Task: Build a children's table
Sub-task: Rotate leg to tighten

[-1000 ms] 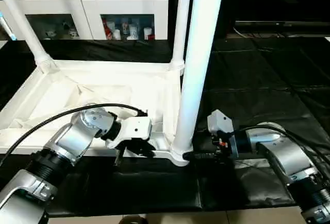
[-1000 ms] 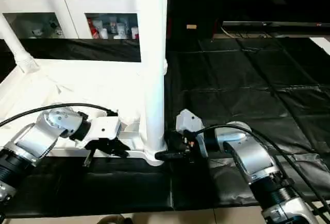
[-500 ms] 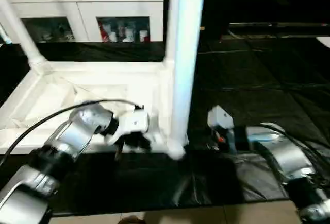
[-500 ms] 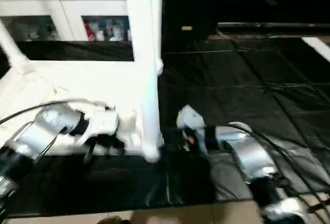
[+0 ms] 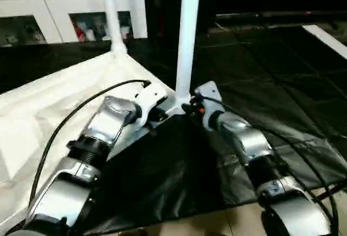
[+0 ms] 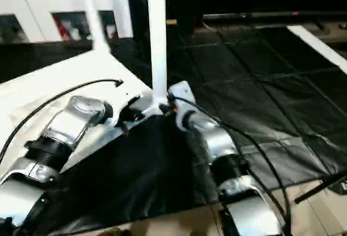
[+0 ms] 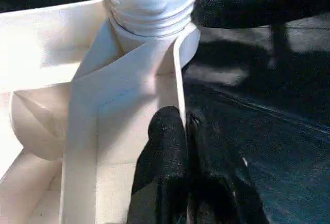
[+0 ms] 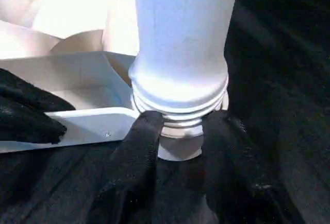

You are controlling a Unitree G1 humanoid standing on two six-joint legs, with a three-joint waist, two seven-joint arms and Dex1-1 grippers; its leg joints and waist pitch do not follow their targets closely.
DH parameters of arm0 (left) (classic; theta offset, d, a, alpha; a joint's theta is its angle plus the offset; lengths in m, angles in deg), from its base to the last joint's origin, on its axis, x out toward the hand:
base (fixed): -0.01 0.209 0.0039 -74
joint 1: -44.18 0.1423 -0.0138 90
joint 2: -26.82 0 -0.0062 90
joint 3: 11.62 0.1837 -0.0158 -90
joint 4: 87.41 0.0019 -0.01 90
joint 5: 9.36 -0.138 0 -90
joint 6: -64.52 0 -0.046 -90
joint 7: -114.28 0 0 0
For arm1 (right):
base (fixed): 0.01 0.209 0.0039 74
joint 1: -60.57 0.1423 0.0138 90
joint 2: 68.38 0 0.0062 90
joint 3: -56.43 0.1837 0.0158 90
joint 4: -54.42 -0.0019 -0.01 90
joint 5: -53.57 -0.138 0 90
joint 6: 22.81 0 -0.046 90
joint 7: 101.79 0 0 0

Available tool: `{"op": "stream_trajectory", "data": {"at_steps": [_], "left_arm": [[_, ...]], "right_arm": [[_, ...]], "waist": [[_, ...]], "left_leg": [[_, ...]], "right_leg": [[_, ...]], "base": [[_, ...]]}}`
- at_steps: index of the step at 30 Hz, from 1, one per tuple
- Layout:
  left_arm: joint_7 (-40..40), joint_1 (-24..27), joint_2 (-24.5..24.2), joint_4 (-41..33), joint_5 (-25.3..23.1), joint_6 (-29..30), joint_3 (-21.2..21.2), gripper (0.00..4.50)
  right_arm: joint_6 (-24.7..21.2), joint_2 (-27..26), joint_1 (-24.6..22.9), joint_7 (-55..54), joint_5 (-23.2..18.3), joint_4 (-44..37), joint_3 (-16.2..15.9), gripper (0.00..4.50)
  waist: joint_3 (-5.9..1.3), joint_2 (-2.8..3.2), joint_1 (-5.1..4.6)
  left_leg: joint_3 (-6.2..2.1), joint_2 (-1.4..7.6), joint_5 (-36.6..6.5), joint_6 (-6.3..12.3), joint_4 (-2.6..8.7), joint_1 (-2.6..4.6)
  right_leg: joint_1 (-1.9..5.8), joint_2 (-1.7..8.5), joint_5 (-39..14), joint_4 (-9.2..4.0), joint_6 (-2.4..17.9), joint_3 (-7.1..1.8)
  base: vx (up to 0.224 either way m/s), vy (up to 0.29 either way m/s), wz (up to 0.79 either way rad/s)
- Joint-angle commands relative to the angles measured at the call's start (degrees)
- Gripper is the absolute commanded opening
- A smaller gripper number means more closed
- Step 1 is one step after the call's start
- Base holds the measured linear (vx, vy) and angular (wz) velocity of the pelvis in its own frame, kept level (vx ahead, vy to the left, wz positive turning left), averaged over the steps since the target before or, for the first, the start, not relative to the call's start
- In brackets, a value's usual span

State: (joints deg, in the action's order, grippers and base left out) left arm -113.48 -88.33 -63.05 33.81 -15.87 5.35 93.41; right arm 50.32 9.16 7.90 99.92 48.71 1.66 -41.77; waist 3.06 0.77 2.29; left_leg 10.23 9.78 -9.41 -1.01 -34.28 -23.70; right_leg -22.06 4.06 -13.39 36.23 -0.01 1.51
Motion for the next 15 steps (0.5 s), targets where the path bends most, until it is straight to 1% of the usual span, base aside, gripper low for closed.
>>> {"op": "stream_trajectory", "data": {"at_steps": [1, 2, 3, 4, 5, 6, 7, 8, 10, 12, 13, 14, 15], "left_arm": [[-4.5, -0.2, 2.4, -6.4, 3.0, -3.2, 2.7, 0.0], [-4.8, 0.1, 2.2, -6.5, 2.9, -3.4, 2.8, 0.0], [-5.1, 0.6, 1.9, -6.7, 2.7, -3.6, 3.1, 0.0], [-5.6, 1.0, 1.3, -6.9, 2.5, -4.1, 3.3, 0.0], [-6.0, 1.3, 0.9, -7.0, 2.4, -4.3, 3.4, 0.0], [-6.5, 1.6, 0.3, -6.9, 2.2, -5.1, 3.6, 0.0], [-6.9, 1.8, -0.2, -6.9, 2.1, -5.6, 3.8, 0.0], [-7.7, 2.1, -0.9, -6.8, 2.1, -6.0, 3.9, 0.0], [-9.2, 2.6, -2.2, -6.6, 2.0, -7.0, 4.2, 0.0], [-10.5, 3.1, -3.5, -6.4, 2.0, -8.1, 4.2, 0.0], [-11.7, 3.4, -4.4, -5.9, 2.0, -9.5, 4.3, 0.0], [-12.4, 3.6, -4.9, -5.7, 2.0, -10.5, 4.5, 0.0], [-13.7, 3.8, -6.4, -4.7, 1.6, -13.0, 4.9, 0.0]], "right_arm": [[-0.5, -0.7, 0.3, -1.8, 0.5, 3.1, 0.5, 1.63], [-0.2, -0.5, 0.2, -1.8, 0.4, 3.0, 0.8, 1.63], [0.5, -0.3, 0.1, -1.9, 0.3, 3.1, 1.4, 1.77], [0.8, 0.3, -0.3, -1.5, 0.2, 2.6, 1.8, 1.89], [1.2, 0.9, -0.8, -0.8, 0.0, 1.7, 2.0, 2.0], [1.6, 1.7, -1.7, 0.6, -0.4, 0.0, 2.2, 2.0], [1.9, 2.3, -2.2, 1.6, -0.6, -1.1, 2.3, 2.12], [1.8, 3.5, -3.5, 3.8, -1.1, -3.5, 2.0, 2.21], [1.5, 5.6, -5.6, 7.5, -1.8, -7.5, 1.6, 2.49], [0.8, 7.8, -7.5, 10.9, -2.6, -11.1, 1.3, 2.57], [0.5, 9.5, -8.7, 13.2, -3.5, -13.4, 1.6, 2.66], [0.4, 10.6, -9.3, 14.6, -4.1, -14.7, 1.8, 2.77], [0.5, 13.9, -11.0, 18.7, -5.0, -17.7, 1.8, 2.77]], "waist": [[-4.85, 0.21, 0.58], [-4.84, 0.25, 0.63], [-4.69, 0.22, 0.57], [-4.63, 0.41, 0.59], [-4.58, 0.47, 0.5], [-4.57, 0.43, 0.52], [-4.58, 0.46, 0.78], [-4.53, 0.63, 0.89], [-4.47, 0.45, 1.29], [-4.48, 0.36, 1.84], [-4.44, 0.29, 1.98], [-4.4, 0.25, 2.33], [-4.36, 0.32, 2.68]], "left_leg": [[-1.03, 2.9, 0.7, 6.07, 2.85, 2.05], [-1.06, 3.0, 0.6, 6.04, 2.87, 2.08], [-1.05, 3.08, -0.4, 5.72, 2.98, 2.06], [-1.14, 3.12, -1.1, 5.22, 3.07, 2.01], [-1.13, 3.13, -1.6, 4.98, 3.13, 2.0], [-1.1, 3.18, -2.1, 4.78, 3.17, 2.12], [-1.02, 3.27, -2.9, 4.43, 3.13, 2.33], [-1.03, 3.28, -3.2, 4.26, 3.18, 2.31], [-1.0, 3.32, -3.7, 3.93, 3.23, 2.33], [-0.94, 3.39, -4.3, 3.66, 3.22, 2.48], [-0.99, 3.4, -4.2, 3.7, 3.31, 2.39], [-0.94, 3.44, -4.6, 3.47, 3.35, 2.4], [-1.01, 3.49, -5.6, 3.1, 3.48, 2.52]], "right_leg": [[2.62, 3.93, 16.7, -2.43, 17.3, -1.52], [2.61, 3.96, 16.6, -2.43, 17.3, -1.48], [2.63, 3.99, 15.1, -2.55, 17.3, -1.41], [2.72, 4.06, 13.9, -2.6, 17.3, -1.36], [2.7, 4.02, 13.3, -2.66, 17.2, -1.35], [2.65, 3.99, 12.8, -2.76, 17.0, -1.34], [2.55, 4.01, 12.4, -2.82, 16.8, -1.38], [2.56, 4.01, 12.1, -2.85, 16.8, -1.34], [2.62, 4.03, 11.6, -2.92, 16.2, -1.33], [2.57, 4.04, 11.3, -2.93, 15.7, -1.27], [2.66, 4.1, 11.0, -3.0, 15.6, -1.26], [2.55, 4.09, 10.1, -3.01, 15.2, -1.24], [2.47, 4.11, 8.5, -3.19, 14.9, -1.21]], "base": [[0.0, 0.0, 0.0], [0.0, 0.0, 0.0], [0.0, 0.0, 0.0], [0.0, 0.0, 0.0], [0.0, 0.0, 0.0], [0.0, 0.0, 0.0], [0.0, 0.0, 0.0], [0.0, 0.0, 0.0], [0.0, 0.0, 0.0], [0.0, 0.0, 0.0], [0.0, 0.0, 0.0], [0.0, 0.0, 0.0], [0.0, 0.0, 0.0]]}}
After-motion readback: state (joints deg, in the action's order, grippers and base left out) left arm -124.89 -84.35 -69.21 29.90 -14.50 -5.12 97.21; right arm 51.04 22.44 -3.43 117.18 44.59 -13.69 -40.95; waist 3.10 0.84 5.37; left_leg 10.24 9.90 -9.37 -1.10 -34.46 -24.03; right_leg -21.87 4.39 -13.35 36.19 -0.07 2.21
